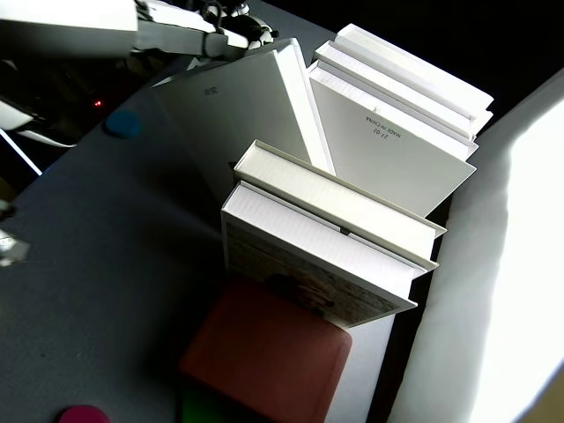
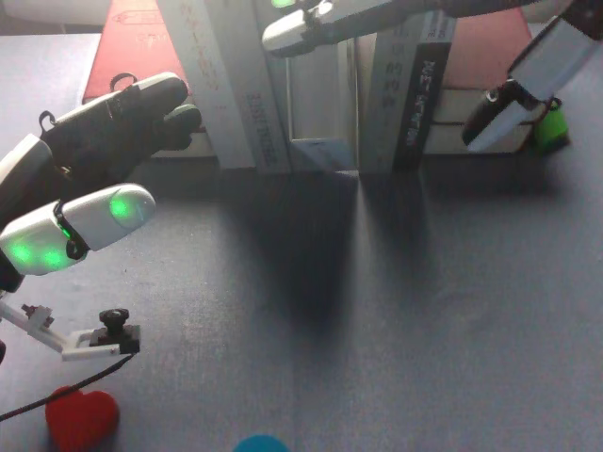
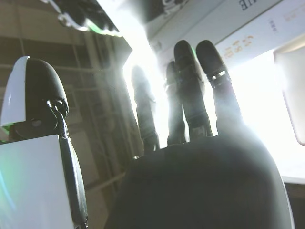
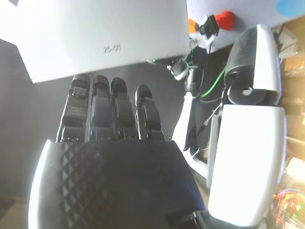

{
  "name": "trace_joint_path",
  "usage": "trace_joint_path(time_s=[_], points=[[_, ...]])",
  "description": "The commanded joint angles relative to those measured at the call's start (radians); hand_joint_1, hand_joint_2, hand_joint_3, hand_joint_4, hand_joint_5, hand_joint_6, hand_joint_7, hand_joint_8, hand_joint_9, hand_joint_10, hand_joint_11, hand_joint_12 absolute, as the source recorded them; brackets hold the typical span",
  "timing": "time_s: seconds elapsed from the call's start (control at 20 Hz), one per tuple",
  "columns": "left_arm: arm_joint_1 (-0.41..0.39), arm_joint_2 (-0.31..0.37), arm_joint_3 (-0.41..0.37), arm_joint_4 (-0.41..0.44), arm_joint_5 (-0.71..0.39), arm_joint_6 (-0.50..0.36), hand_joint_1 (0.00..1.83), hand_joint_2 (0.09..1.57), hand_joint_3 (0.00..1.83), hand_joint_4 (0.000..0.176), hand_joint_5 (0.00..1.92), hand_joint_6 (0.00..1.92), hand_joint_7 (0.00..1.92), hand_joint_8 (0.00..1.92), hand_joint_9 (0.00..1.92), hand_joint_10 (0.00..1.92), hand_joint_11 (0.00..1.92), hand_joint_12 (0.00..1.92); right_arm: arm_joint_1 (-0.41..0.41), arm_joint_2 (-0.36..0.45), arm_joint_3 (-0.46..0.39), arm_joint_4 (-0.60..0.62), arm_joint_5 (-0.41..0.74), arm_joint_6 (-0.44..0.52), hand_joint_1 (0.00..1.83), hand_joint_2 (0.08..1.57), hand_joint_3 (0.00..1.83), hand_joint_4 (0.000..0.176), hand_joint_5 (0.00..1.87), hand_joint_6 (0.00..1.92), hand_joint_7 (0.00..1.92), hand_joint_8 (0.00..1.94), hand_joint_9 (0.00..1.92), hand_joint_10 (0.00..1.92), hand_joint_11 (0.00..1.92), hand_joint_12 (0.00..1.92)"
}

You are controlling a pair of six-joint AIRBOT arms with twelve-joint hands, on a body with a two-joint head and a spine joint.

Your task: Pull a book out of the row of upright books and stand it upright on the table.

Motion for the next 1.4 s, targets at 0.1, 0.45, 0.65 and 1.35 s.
trace_joint_path(time_s=[0.1,0.45,0.65,1.35], points=[[-0.009,0.006,0.005,-0.014,-0.122,-0.011,0.96,0.92,0.00,0.115,0.60,0.00,0.37,0.01,0.50,0.01,0.00,1.15,0.001,-0.017,0.027,0.101,-0.070,-0.029,1.11,0.82,0.00,0.117,0.00,0.00,0.00,0.00,0.00,0.00,0.00,0.00],[-0.011,0.003,0.005,-0.011,-0.124,-0.011,0.99,0.91,0.00,0.119,0.62,0.01,0.45,0.02,0.54,0.01,0.00,1.26,-0.035,-0.050,0.073,0.197,-0.082,-0.065,1.08,0.85,0.02,0.120,0.00,0.00,0.00,0.00,0.00,0.00,0.00,0.00],[-0.015,-0.009,0.014,0.000,-0.120,-0.011,1.01,0.90,0.00,0.094,0.62,0.01,0.44,0.01,0.52,0.00,0.00,1.17,-0.041,-0.068,0.082,0.201,-0.084,-0.078,1.06,0.80,0.00,0.084,0.00,0.00,0.00,0.00,0.00,0.00,0.00,0.00],[-0.012,-0.008,0.007,0.003,-0.106,-0.011,1.01,0.92,0.01,0.072,0.59,0.00,0.45,0.02,0.51,0.01,0.00,1.20,-0.040,-0.020,0.032,0.229,-0.064,-0.095,1.04,0.87,0.02,0.097,0.00,0.00,0.00,0.00,0.00,0.00,0.00,0.00]])
